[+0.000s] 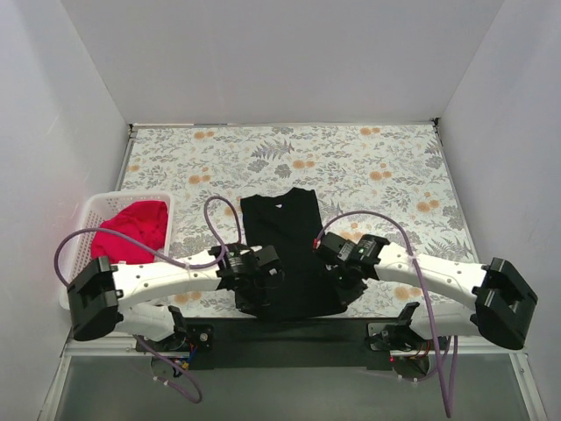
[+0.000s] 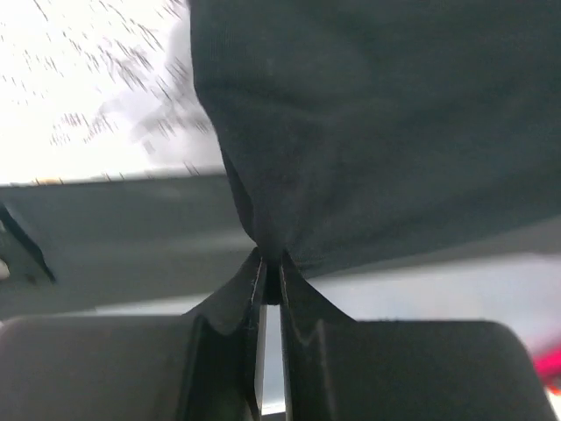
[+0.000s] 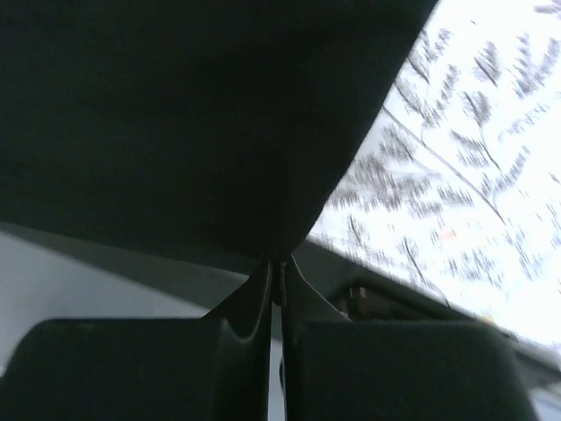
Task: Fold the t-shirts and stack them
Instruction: Fold the tshirt
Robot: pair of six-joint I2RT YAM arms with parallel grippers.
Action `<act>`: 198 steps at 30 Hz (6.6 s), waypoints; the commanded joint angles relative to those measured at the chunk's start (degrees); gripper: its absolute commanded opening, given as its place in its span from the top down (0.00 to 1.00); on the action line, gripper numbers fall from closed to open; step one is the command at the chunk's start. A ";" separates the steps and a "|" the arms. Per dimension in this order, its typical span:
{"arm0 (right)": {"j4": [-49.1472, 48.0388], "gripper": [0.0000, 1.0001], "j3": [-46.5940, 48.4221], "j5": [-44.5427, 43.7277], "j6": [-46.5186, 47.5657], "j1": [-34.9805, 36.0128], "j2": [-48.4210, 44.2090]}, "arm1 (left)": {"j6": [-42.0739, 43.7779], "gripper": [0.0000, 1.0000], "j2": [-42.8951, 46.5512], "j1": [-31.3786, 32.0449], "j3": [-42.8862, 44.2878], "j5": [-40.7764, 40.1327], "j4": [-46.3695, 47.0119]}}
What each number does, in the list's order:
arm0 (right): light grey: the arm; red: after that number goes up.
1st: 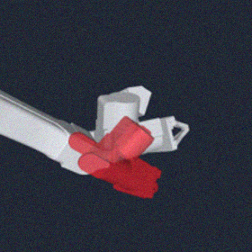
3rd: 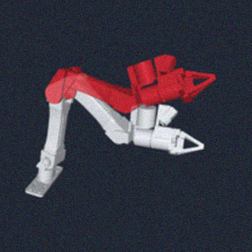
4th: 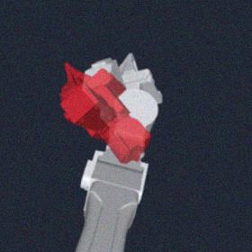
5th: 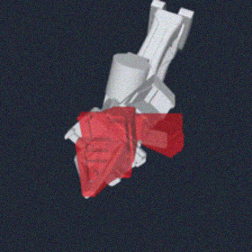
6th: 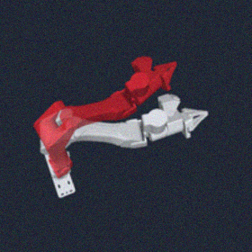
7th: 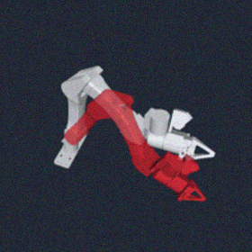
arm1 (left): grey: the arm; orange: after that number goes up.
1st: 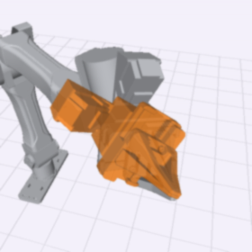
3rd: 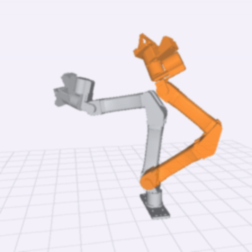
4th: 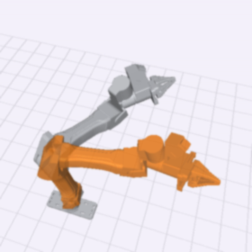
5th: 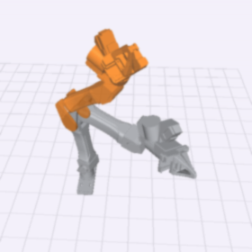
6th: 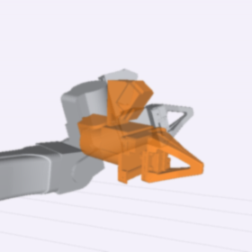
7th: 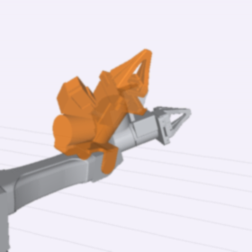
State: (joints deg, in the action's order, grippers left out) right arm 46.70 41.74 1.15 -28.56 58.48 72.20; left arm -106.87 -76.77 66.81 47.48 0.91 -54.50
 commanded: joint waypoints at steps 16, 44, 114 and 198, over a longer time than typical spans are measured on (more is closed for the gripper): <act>18.08 0.99 41.29 -11.87 16.86 -14.88 12.60 | 16.60 1.00 2.68 -23.21 18.34 -1.94 -4.83; 5.78 0.99 67.95 -12.57 24.51 -22.09 40.11 | 26.53 1.00 -7.33 -41.58 20.19 -5.91 14.84; -39.93 0.56 56.96 29.70 20.92 -36.06 52.86 | 31.81 0.73 -32.64 -46.06 25.90 -6.18 40.09; -92.75 0.61 23.57 46.23 -26.99 -33.00 43.99 | 14.14 0.88 -14.11 -52.48 -16.46 16.23 70.32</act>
State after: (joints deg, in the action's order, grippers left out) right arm -43.11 65.71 47.57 -55.33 21.71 121.91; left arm -94.35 -93.17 14.11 31.22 18.81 20.25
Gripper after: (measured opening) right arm 0.384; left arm 0.118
